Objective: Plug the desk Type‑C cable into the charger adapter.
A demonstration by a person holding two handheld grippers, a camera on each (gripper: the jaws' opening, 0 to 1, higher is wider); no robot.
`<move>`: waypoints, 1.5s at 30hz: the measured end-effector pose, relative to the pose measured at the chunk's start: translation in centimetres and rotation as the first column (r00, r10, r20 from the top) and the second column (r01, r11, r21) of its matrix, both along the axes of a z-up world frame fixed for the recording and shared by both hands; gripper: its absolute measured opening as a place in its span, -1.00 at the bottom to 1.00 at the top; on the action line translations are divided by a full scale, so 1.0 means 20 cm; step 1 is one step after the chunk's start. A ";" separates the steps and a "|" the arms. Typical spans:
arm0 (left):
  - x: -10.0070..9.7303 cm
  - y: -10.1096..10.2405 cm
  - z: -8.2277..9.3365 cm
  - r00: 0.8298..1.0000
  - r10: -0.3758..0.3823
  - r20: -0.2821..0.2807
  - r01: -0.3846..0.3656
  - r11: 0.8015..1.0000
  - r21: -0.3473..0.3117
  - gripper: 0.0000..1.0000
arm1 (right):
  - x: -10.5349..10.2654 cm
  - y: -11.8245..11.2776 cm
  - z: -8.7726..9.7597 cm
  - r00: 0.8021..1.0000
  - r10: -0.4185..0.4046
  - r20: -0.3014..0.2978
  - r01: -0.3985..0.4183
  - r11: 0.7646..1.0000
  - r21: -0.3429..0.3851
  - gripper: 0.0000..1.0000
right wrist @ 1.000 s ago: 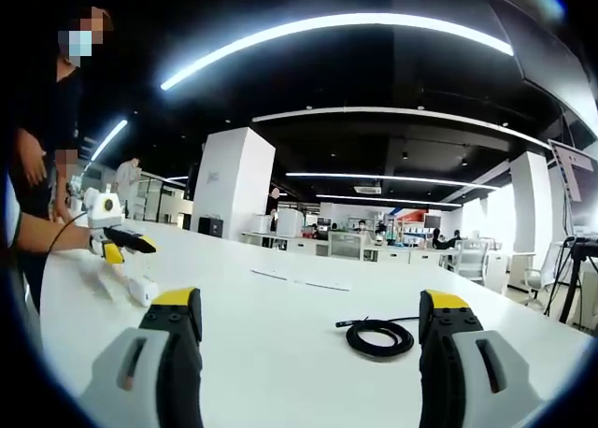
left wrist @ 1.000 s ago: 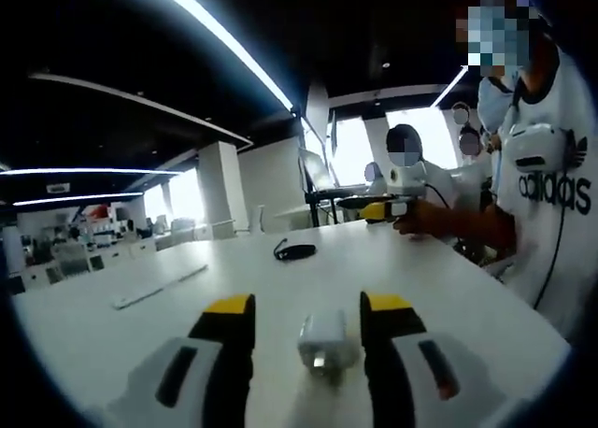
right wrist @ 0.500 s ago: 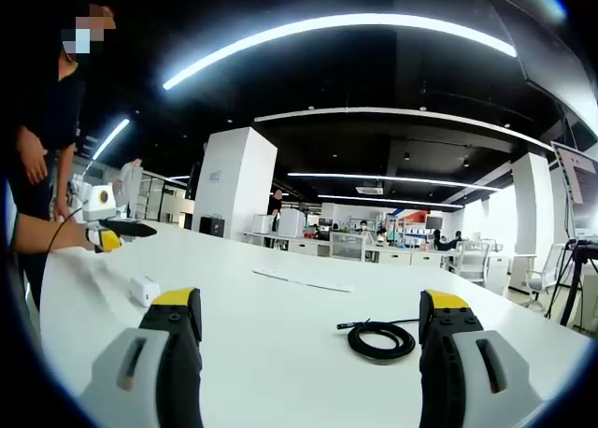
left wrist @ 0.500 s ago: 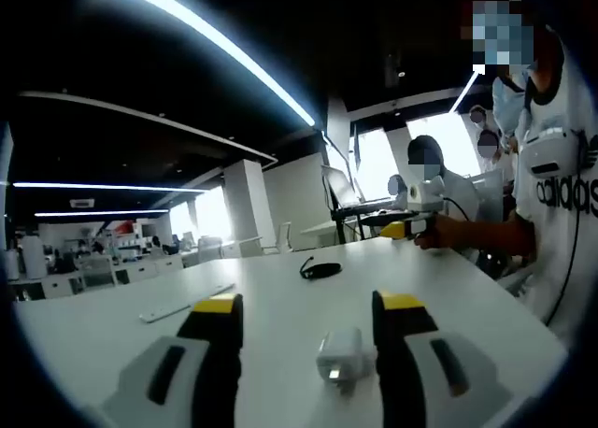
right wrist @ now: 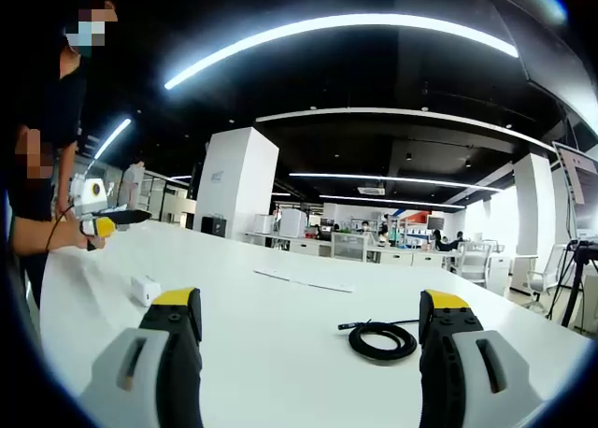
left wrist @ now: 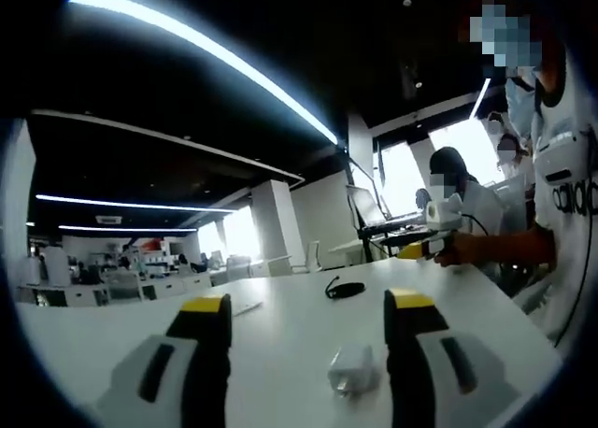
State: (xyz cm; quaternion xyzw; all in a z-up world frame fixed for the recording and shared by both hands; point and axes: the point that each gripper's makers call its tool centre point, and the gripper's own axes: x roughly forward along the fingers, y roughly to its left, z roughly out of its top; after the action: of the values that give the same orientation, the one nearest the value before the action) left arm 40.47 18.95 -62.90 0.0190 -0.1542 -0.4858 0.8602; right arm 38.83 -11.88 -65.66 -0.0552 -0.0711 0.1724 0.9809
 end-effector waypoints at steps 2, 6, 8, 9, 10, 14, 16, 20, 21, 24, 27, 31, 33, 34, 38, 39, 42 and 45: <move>0.00 0.02 0.02 1.000 0.024 0.007 -0.023 0.999 -0.027 0.41 | 0.00 0.00 0.00 1.000 0.002 0.001 -0.002 1.000 -0.003 0.98; 0.00 0.07 0.07 0.996 0.085 0.022 -0.084 0.994 -0.063 0.55 | 0.00 0.00 0.00 1.000 0.002 0.002 -0.002 1.000 -0.005 0.98; 0.00 0.08 0.08 0.994 0.107 0.022 -0.105 0.992 -0.077 0.55 | 0.00 0.01 0.01 1.000 0.002 0.003 -0.002 1.000 -0.006 0.98; 0.00 0.09 0.08 0.993 0.115 0.021 -0.113 0.990 -0.083 0.57 | 0.00 0.01 0.01 1.000 0.002 0.004 -0.002 1.000 -0.006 0.98; 0.00 0.10 0.09 0.991 0.131 0.023 -0.129 0.988 -0.089 0.59 | 0.00 0.00 0.01 1.000 0.002 0.004 -0.002 1.000 -0.007 0.98; -0.02 0.13 0.11 0.982 0.188 0.016 -0.184 0.974 -0.135 0.73 | 0.01 0.00 0.01 1.000 0.001 0.007 -0.001 1.000 -0.011 0.98; -0.03 0.14 0.11 0.975 0.219 0.033 -0.212 0.967 -0.144 0.81 | 0.01 0.00 0.01 1.000 0.000 0.008 0.000 1.000 -0.012 0.98; -0.05 0.15 0.10 0.969 0.243 0.035 -0.235 0.960 -0.153 0.85 | 0.01 0.00 0.01 1.000 0.002 0.010 -0.002 1.000 -0.015 0.99; -0.05 0.17 0.11 0.965 0.260 0.033 -0.251 0.954 -0.164 0.84 | 0.01 0.00 0.01 1.000 0.003 0.010 -0.003 1.000 -0.016 0.99; -0.06 0.18 0.12 0.958 0.285 0.031 -0.275 0.944 -0.182 0.85 | 0.00 0.00 0.02 1.000 0.004 0.014 -0.004 1.000 -0.015 0.99; -0.07 0.20 0.13 0.949 0.313 0.040 -0.300 0.934 -0.193 0.85 | 0.00 0.00 0.02 1.000 0.005 0.015 -0.005 1.000 -0.015 0.99; -0.07 0.22 0.14 0.942 0.334 0.045 -0.318 0.925 -0.208 0.89 | 0.00 -0.01 0.02 1.000 0.004 0.017 -0.004 1.000 -0.015 0.99; -0.07 0.22 0.13 0.939 0.342 0.041 -0.326 0.922 -0.210 0.90 | 0.00 -0.01 0.02 1.000 0.003 0.018 -0.003 1.000 -0.014 0.99; -0.08 0.22 0.13 0.939 0.343 0.040 -0.327 0.920 -0.214 0.90 | 0.00 -0.01 0.02 1.000 0.003 0.017 -0.003 1.000 -0.014 0.99; -0.08 0.22 0.12 0.930 0.366 0.029 -0.352 0.910 -0.220 0.95 | 0.00 -0.02 0.03 1.000 0.001 0.020 -0.001 1.000 -0.013 0.99; -0.08 0.23 0.12 0.928 0.372 0.028 -0.357 0.908 -0.222 0.97 | 0.00 -0.02 0.03 1.000 0.001 0.021 -0.001 1.000 -0.014 0.99; -0.09 0.24 0.12 0.921 0.388 0.033 -0.370 0.900 -0.232 0.99 | 0.00 -0.02 0.03 1.000 0.000 0.023 0.000 1.000 -0.014 0.99; -0.09 0.24 0.12 0.918 0.396 0.033 -0.378 0.895 -0.235 0.99 | 0.00 -0.02 0.03 1.000 -0.002 0.024 0.002 1.000 -0.016 0.99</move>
State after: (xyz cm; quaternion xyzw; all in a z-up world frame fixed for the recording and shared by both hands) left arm 38.61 23.72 -60.48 -0.0285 -0.2352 -0.2831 0.9294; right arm 38.83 -12.30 -65.00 -0.0653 -0.0812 0.1713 0.9797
